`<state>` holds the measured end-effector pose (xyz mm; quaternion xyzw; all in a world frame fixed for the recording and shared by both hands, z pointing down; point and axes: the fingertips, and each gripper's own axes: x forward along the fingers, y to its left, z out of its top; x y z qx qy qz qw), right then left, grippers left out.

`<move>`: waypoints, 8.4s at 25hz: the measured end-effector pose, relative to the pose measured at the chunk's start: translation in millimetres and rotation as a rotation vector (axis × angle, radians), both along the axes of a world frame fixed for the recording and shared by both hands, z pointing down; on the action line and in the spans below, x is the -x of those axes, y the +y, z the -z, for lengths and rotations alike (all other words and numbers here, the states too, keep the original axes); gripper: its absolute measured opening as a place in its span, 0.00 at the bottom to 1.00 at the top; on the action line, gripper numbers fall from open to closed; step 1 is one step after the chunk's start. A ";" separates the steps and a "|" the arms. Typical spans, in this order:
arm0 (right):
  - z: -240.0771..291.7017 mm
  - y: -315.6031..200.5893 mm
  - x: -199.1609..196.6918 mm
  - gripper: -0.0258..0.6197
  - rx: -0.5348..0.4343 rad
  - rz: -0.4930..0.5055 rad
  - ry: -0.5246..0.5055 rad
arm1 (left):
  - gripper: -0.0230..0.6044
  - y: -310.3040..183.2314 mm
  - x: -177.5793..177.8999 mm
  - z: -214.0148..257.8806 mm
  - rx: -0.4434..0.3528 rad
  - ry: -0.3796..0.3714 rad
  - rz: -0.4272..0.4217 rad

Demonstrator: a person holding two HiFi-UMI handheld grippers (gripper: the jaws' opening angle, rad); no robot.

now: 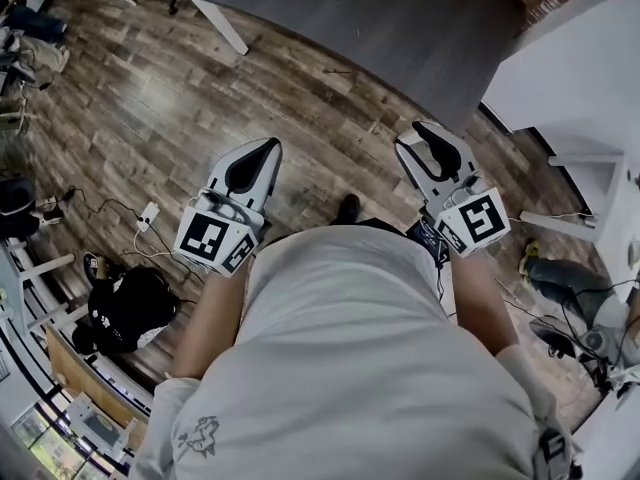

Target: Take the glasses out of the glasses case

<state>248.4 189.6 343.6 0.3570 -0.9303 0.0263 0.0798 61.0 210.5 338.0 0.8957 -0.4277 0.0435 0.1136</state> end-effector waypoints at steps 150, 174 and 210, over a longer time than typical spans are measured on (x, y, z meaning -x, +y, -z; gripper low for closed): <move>-333.4 -595.1 144.7 0.06 0.542 0.076 0.650 | 0.06 -559.0 142.3 -205.5 0.369 -0.106 -0.137; -202.0 -528.1 159.4 0.06 0.342 -0.111 0.491 | 0.06 -490.8 181.9 -123.5 0.179 -0.101 -0.175; -15.0 -323.8 199.0 0.06 0.012 -0.163 0.148 | 0.05 -343.6 174.8 -8.7 -0.047 -0.015 -0.288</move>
